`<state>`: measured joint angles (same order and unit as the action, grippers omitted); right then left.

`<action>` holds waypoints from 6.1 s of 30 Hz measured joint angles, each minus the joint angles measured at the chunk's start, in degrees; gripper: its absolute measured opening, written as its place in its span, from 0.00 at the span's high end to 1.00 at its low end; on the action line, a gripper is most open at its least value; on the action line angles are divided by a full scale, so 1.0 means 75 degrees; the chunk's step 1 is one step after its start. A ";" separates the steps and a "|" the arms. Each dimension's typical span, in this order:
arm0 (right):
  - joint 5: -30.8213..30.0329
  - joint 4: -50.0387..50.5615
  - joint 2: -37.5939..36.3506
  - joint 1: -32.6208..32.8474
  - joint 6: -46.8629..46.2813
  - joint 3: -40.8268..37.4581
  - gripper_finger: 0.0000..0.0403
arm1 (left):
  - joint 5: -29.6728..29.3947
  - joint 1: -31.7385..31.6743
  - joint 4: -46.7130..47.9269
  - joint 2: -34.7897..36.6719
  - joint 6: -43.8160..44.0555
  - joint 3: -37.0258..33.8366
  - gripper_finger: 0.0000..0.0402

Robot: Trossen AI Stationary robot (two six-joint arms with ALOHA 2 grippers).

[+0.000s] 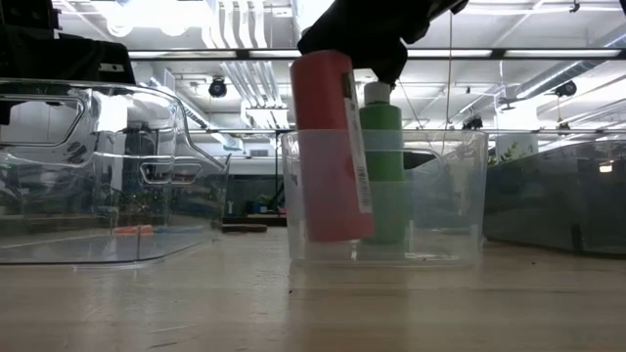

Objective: Pick & Place Paint Supplies
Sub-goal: Put the pink bottle into the white transparent bin, then put the small red bottle into the white transparent bin

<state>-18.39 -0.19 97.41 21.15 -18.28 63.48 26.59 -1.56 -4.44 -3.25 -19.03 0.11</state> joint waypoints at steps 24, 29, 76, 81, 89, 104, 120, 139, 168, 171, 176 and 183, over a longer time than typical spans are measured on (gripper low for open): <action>0.0052 -0.0051 0.0000 0.0000 -0.0124 -0.0001 0.59 | 0.0000 0.0000 0.0000 0.0003 0.0001 0.0001 0.91; 0.0052 -0.0032 0.0000 0.0000 -0.0118 -0.0003 0.57 | 0.0000 -0.0001 0.0001 0.0003 0.0001 0.0000 0.91; 0.4722 0.0565 -0.1210 -0.5272 0.4298 -0.0221 0.56 | 0.0000 0.0000 0.0000 0.0000 0.0001 -0.0002 0.91; 0.5322 0.0237 -0.0750 -0.5878 0.3965 -0.0223 0.56 | 0.0000 -0.0002 0.0000 0.0000 0.0001 0.0000 0.91; 0.6182 -0.0306 0.0028 -0.6411 0.3197 -0.0224 0.56 | 0.0000 0.0000 0.0000 0.0000 0.0001 0.0001 0.91; 0.6056 -0.0637 0.0449 -0.6441 0.3505 -0.0224 0.37 | 0.0000 -0.0001 -0.0001 0.0001 0.0001 0.0000 0.91; 0.5834 -0.0626 0.0898 -0.6441 0.3500 -0.0239 0.37 | 0.0000 -0.0001 0.0000 0.0003 -0.0002 0.0000 0.91; 0.5510 -0.0433 0.0895 -0.6307 0.3648 -0.0231 0.37 | -0.0002 -0.0002 0.0000 0.0003 -0.0002 -0.0001 0.91; 0.5418 -0.0434 0.0819 -0.6219 0.3843 -0.0060 0.37 | 0.0000 -0.0003 0.0000 0.0003 0.0001 -0.0002 0.91; 0.5421 -0.0448 0.0819 -0.6207 0.3840 -0.0038 0.37 | -0.0003 -0.0002 0.0002 0.0002 0.0001 -0.0001 0.91; 0.5426 -0.0394 0.0813 -0.6169 0.3812 -0.0164 0.37 | 0.0000 -0.0001 0.0002 0.0003 0.0001 0.0001 0.91; 0.5429 -0.0394 0.0813 -0.6085 0.3756 -0.0241 0.37 | -0.0002 -0.0003 0.0002 0.0003 -0.0001 0.0001 0.91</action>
<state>22.33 -3.14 103.50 -24.49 9.89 61.68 26.57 -1.58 -4.43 -3.22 -19.04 0.12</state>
